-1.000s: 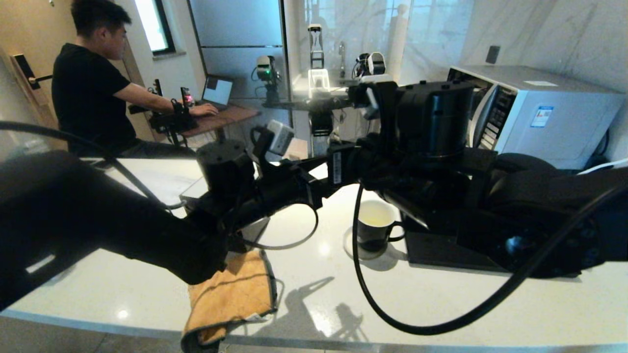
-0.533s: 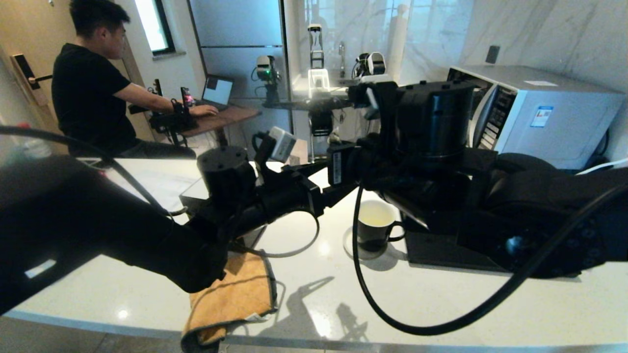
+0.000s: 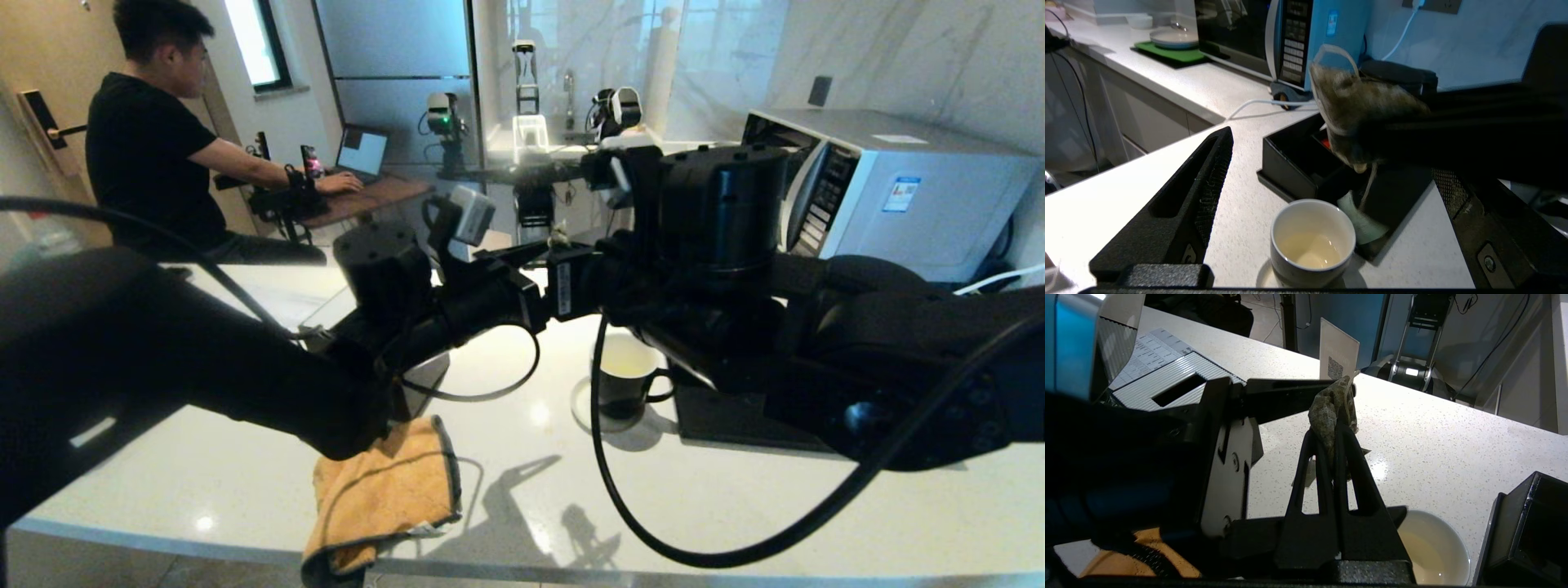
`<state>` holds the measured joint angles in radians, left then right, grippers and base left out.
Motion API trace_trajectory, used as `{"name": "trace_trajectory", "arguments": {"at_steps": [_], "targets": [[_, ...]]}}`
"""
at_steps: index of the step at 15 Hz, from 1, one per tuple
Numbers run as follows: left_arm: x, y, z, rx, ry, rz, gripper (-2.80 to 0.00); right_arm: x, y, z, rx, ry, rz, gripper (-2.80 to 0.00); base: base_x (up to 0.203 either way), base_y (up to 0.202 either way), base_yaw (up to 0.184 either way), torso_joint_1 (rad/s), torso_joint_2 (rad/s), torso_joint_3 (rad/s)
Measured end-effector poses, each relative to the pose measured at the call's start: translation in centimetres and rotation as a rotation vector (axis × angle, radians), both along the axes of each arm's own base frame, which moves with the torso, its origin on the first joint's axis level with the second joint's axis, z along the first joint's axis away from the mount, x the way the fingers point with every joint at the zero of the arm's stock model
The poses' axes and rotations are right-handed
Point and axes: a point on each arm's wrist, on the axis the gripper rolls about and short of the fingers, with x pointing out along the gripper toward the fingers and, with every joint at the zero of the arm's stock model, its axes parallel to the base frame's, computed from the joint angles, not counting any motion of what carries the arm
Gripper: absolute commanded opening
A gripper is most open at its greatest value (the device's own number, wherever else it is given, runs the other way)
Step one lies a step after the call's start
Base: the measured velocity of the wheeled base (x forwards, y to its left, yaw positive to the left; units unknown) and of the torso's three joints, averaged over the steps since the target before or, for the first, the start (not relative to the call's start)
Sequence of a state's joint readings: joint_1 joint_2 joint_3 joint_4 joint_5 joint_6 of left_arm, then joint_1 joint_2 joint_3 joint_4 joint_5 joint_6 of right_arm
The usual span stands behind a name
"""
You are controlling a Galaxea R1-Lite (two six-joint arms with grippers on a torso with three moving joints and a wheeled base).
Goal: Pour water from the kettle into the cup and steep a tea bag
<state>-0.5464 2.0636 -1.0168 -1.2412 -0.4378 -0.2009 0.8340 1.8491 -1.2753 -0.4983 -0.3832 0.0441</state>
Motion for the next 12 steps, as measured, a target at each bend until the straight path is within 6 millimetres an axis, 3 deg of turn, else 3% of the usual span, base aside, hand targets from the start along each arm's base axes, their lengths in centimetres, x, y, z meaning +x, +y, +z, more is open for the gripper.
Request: {"name": "trace_trajectory", "arguments": {"at_steps": [12], "targets": [[0.31, -0.53, -0.57, 0.005, 0.008, -0.009, 0.00, 0.00, -0.07, 0.15, 0.005, -0.002, -0.002, -2.80, 0.000, 0.000, 0.000, 0.000, 0.00, 0.000]]}}
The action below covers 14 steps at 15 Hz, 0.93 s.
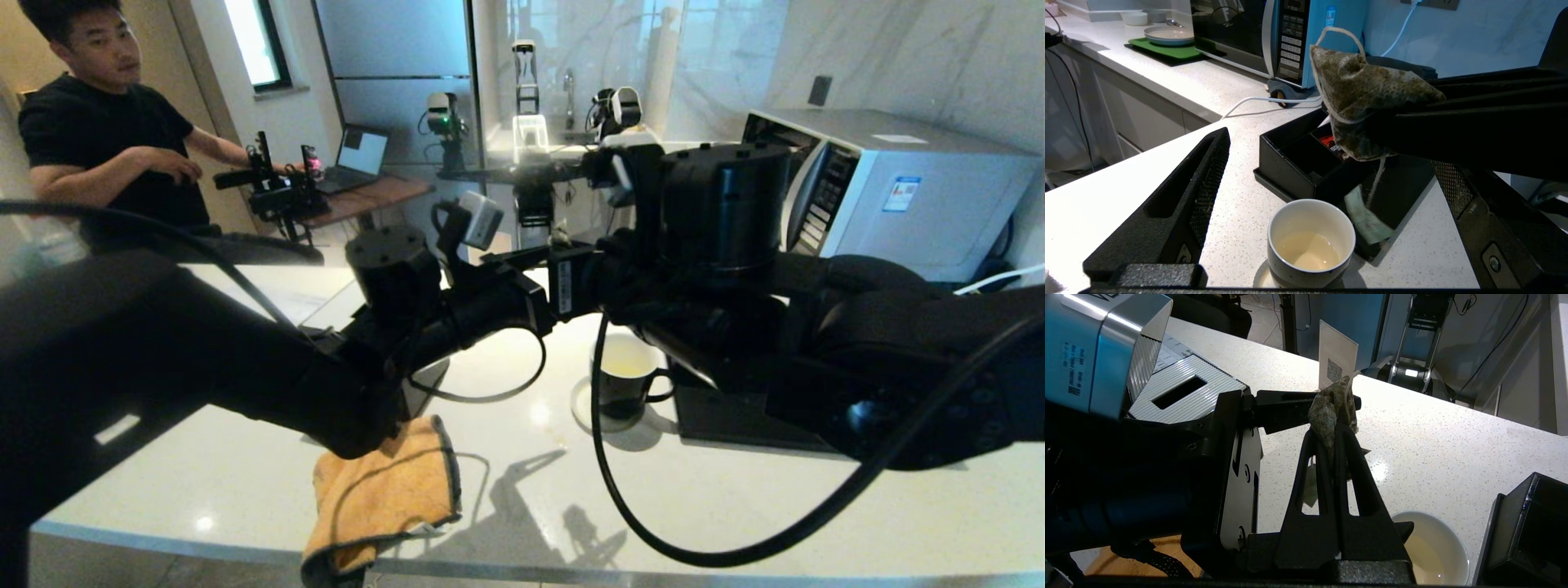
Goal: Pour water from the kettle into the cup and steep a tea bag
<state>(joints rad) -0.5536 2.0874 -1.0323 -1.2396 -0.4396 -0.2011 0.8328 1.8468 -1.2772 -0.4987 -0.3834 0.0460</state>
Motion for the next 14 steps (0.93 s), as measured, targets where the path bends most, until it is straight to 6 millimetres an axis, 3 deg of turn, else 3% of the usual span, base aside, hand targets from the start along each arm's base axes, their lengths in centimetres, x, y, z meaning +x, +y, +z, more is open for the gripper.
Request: {"name": "trace_trajectory", "arguments": {"at_steps": [12, 13, 14], "targets": [[0.08, 0.08, -0.21, 0.006, -0.003, -0.024, 0.00, 0.04, 0.04, -0.15, -0.004, 0.003, 0.000, -2.80, 0.000, 0.000, 0.000, 0.000, 0.00, 0.000], [0.11, 0.09, -0.27, 0.007, -0.001, -0.023, -2.80, 0.05, 0.04, -0.16, -0.004, 0.003, 0.000, -2.80, 0.000, 0.000, 0.000, 0.000, 0.00, 0.000], [0.15, 0.12, -0.31, 0.007, 0.000, -0.022, -2.80, 0.05, 0.04, -0.16, -0.004, 0.003, 0.000, -2.80, 0.000, 0.000, 0.000, 0.000, 0.00, 0.000]]}}
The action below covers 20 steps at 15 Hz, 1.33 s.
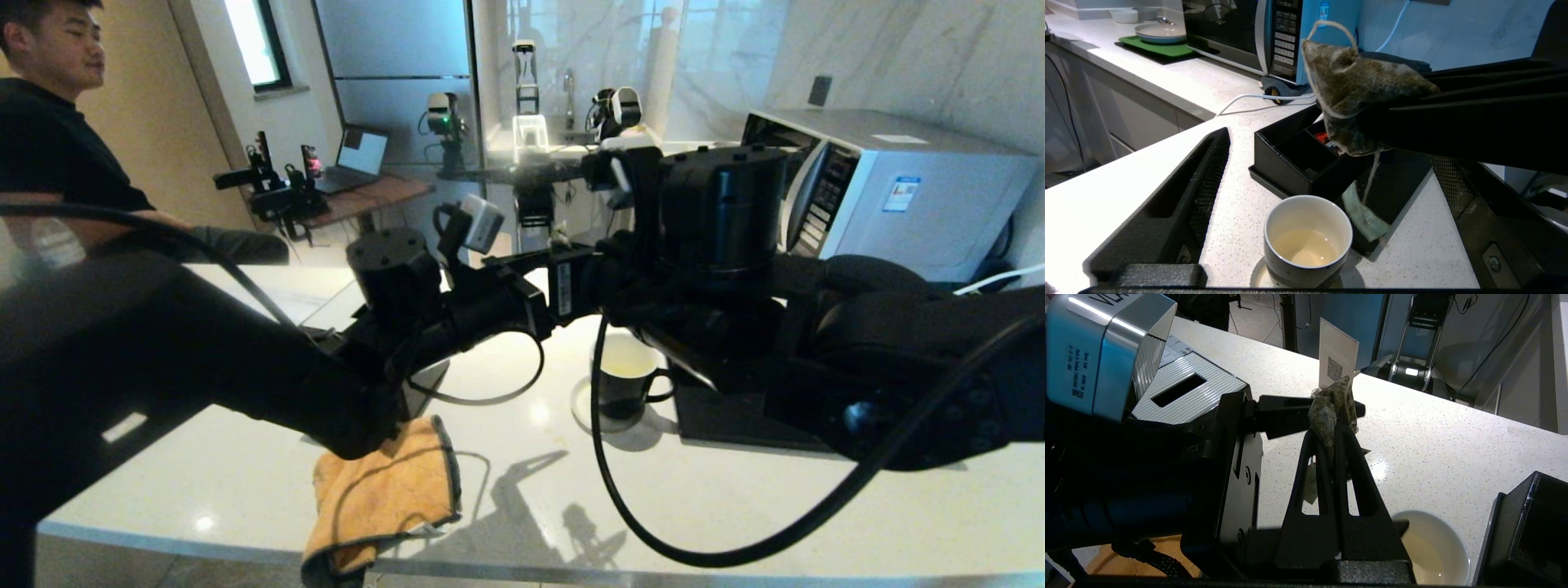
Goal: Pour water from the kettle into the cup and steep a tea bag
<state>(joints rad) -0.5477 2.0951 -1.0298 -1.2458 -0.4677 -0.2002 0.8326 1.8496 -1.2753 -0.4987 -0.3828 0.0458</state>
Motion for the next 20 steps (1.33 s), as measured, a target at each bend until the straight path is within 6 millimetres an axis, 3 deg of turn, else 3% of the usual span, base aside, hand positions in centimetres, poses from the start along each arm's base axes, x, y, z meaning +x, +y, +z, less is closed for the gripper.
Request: {"name": "trace_trajectory", "arguments": {"at_steps": [20], "targets": [[0.13, 0.35, 0.16, -0.002, 0.002, 0.013, -2.80, -0.12, -0.14, -0.89, -0.024, 0.020, -0.002, -2.80, 0.000, 0.000, 0.000, 0.000, 0.00, 0.000]]}}
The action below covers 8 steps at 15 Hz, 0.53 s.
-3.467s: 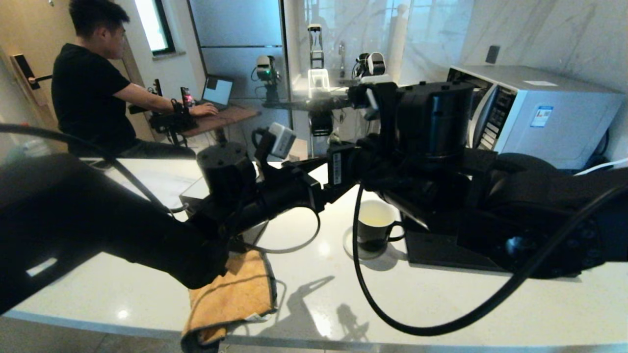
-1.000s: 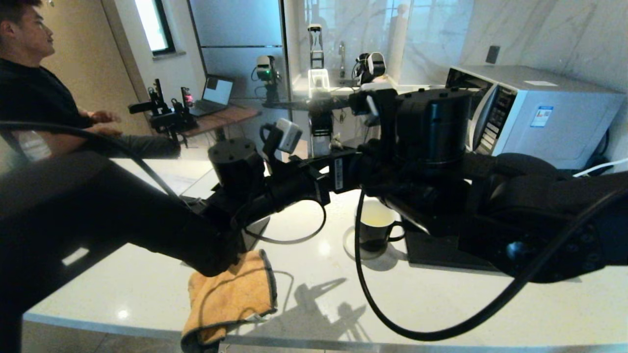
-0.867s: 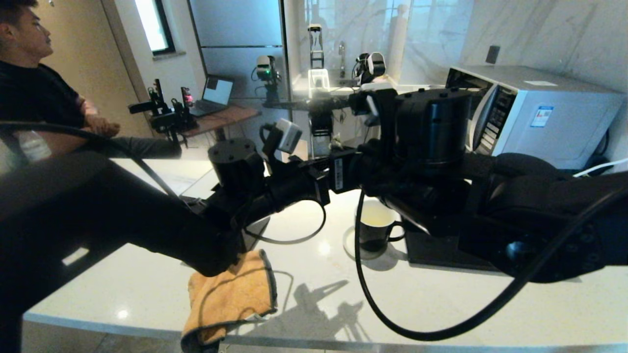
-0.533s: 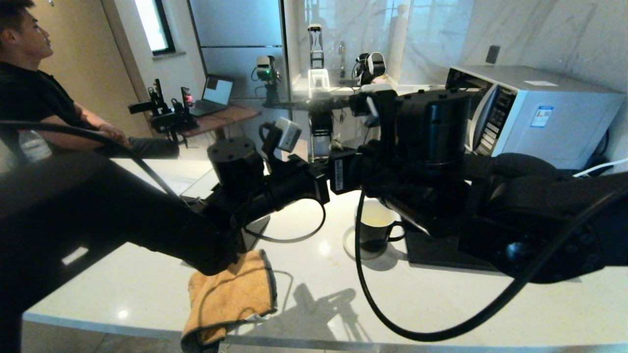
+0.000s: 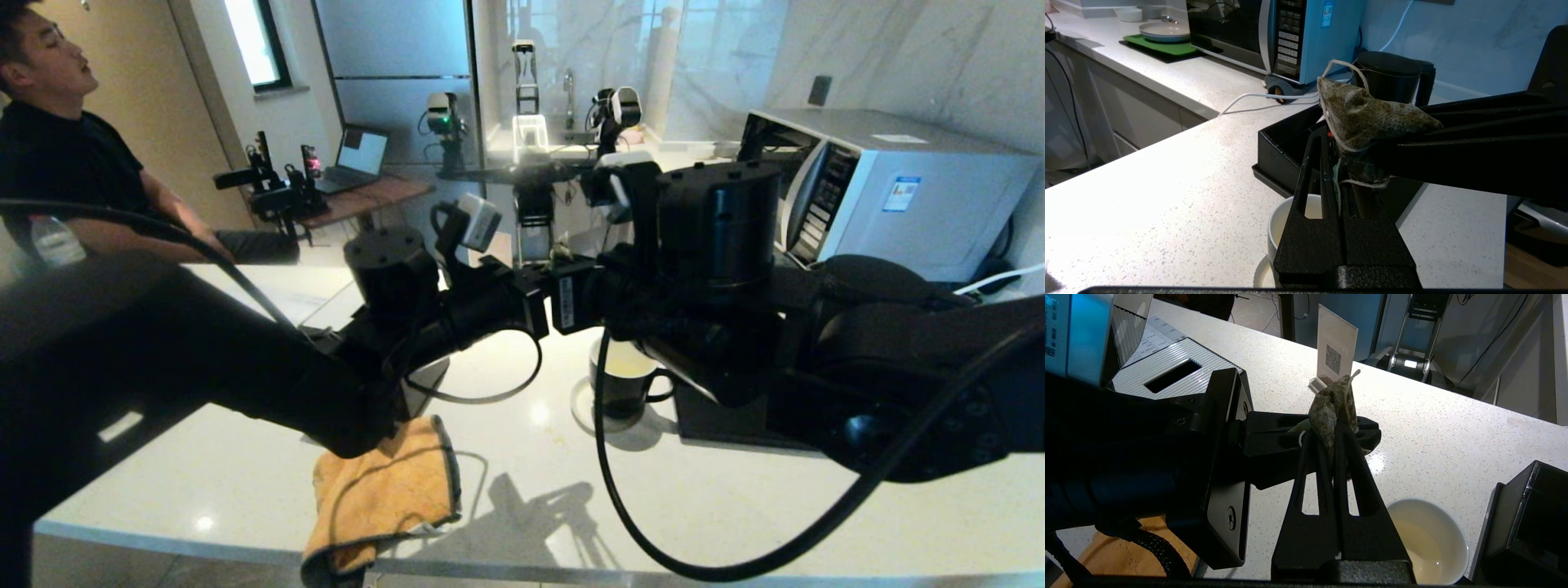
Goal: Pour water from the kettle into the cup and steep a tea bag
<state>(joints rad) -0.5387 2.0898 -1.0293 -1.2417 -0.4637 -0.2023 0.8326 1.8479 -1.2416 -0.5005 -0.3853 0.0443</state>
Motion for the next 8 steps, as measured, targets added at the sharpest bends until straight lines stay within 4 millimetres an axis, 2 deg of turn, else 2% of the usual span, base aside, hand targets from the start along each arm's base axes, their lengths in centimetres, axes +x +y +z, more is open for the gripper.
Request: {"name": "trace_trajectory", "arguments": {"at_steps": [8], "targets": [[-0.14, 0.10, 0.08, 0.000, 0.000, 0.001, -2.80, 0.20, -0.29, 0.13, 0.001, -0.001, -0.010, -2.80, 0.000, 0.000, 0.000, 0.000, 0.00, 0.000]]}}
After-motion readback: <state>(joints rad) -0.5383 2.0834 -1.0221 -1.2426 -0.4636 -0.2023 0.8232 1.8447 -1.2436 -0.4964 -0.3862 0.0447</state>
